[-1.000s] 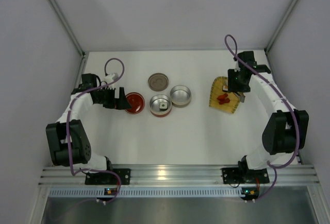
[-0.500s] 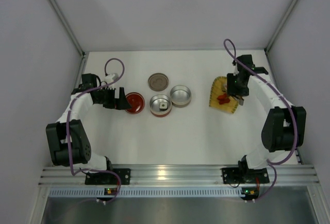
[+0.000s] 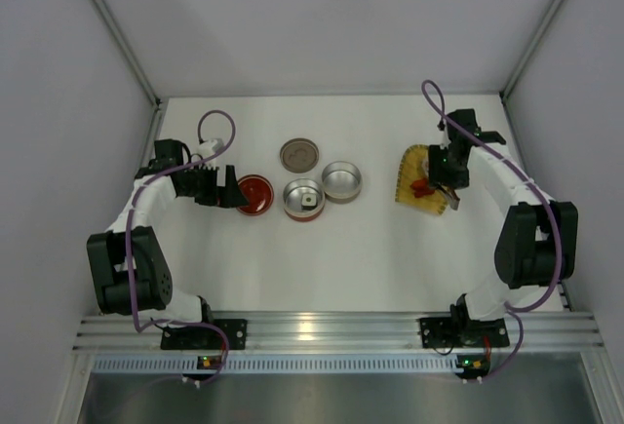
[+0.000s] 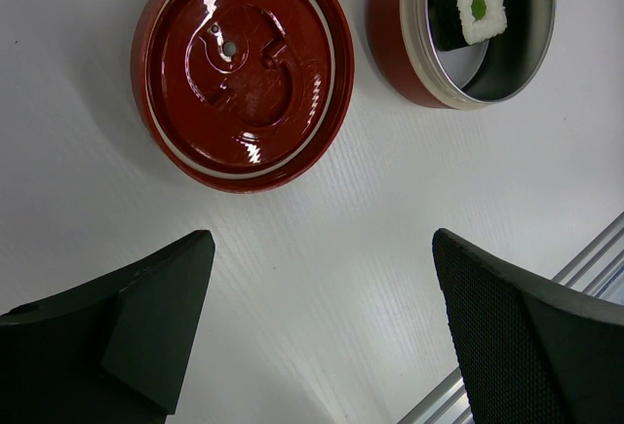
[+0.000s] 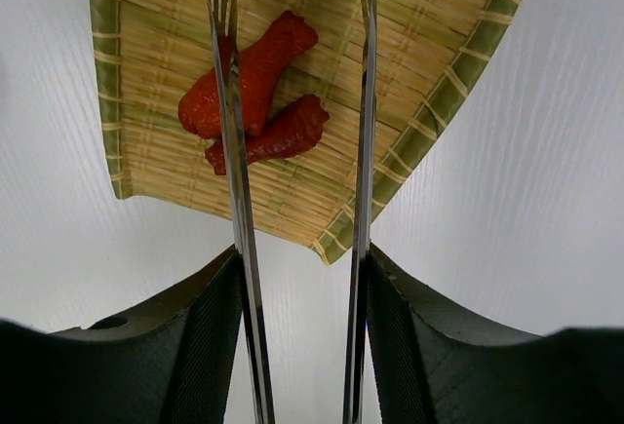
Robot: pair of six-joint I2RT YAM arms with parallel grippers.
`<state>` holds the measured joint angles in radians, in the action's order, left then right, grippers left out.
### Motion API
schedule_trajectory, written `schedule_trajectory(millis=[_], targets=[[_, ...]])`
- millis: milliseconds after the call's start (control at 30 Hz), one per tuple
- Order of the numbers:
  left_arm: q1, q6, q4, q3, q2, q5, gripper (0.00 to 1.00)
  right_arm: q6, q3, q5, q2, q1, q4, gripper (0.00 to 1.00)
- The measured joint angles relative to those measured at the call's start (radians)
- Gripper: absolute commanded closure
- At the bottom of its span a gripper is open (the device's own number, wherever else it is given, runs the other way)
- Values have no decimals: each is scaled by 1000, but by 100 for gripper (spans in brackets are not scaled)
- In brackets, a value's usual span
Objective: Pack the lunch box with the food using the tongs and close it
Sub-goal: Pick up the fake food from the plate.
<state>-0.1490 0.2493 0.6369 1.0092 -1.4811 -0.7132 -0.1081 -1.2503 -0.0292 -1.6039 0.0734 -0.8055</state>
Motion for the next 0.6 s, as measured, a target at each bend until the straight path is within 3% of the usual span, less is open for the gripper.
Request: schedule_trajectory(millis=[600], targets=[[0,0,0,0,0,0,2,48,-18,28,31,-50,-15,70]])
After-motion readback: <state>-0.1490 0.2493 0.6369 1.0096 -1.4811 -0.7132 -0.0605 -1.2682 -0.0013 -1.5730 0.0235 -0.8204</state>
